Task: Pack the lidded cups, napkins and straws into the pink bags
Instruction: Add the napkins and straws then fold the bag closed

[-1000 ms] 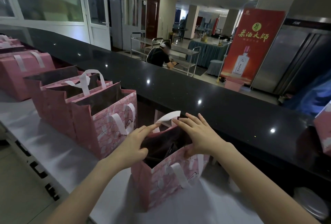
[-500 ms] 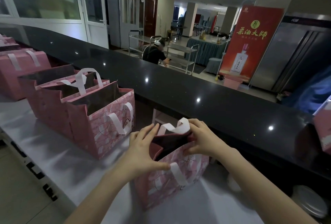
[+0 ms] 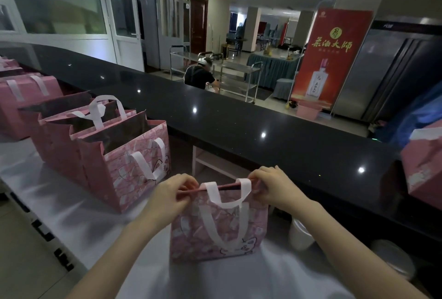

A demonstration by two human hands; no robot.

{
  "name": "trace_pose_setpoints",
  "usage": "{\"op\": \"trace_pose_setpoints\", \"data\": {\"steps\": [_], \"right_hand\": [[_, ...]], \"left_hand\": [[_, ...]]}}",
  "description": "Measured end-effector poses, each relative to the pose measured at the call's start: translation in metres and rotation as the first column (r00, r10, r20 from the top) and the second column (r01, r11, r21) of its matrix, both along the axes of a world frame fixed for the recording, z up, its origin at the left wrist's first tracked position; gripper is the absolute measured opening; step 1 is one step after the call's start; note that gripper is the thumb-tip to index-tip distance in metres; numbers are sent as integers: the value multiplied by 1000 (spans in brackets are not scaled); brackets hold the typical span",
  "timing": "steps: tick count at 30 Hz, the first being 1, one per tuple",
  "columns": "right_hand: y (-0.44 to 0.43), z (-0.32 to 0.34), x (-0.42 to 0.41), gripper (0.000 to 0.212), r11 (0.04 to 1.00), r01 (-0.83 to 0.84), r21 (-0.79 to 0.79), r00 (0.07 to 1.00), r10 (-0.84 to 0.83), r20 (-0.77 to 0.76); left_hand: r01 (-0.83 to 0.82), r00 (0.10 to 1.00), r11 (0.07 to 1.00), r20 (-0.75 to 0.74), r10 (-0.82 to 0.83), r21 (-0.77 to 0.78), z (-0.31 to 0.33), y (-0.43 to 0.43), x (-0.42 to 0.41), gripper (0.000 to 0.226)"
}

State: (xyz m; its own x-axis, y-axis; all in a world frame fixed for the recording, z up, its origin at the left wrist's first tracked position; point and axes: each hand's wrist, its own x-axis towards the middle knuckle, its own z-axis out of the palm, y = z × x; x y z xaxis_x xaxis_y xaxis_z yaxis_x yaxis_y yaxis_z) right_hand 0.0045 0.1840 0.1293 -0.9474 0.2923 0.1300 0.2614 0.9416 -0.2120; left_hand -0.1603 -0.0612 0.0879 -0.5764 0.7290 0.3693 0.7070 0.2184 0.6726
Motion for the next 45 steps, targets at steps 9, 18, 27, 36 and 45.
{"op": "trace_pose_setpoints", "data": {"steps": [9, 18, 27, 36, 45], "right_hand": [[-12, -20, 52, 40, 944, 69, -321, 933, -175, -313], [-1, -33, 121, 42, 827, 143, -543, 935, -293, -200], [-23, -59, 146, 37, 935, 73, -348, 934, -186, -305], [-34, -60, 152, 18, 998, -66, 10, 945, 66, -321], [-27, -55, 162, 34, 990, -77, -115, 982, 55, -180]], "left_hand": [[-87, 995, 995, 48, 85, 48, -13, 9, 27, 43], [-15, 992, 996, 126, 4, 92, -25, 25, 70, 45], [19, 998, 996, 66, -25, 89, -26, 8, 85, 46], [165, 958, 986, -231, -169, -38, -19, -11, 90, 32], [230, 936, 966, -245, -252, -116, -10, -19, 86, 31]]}}
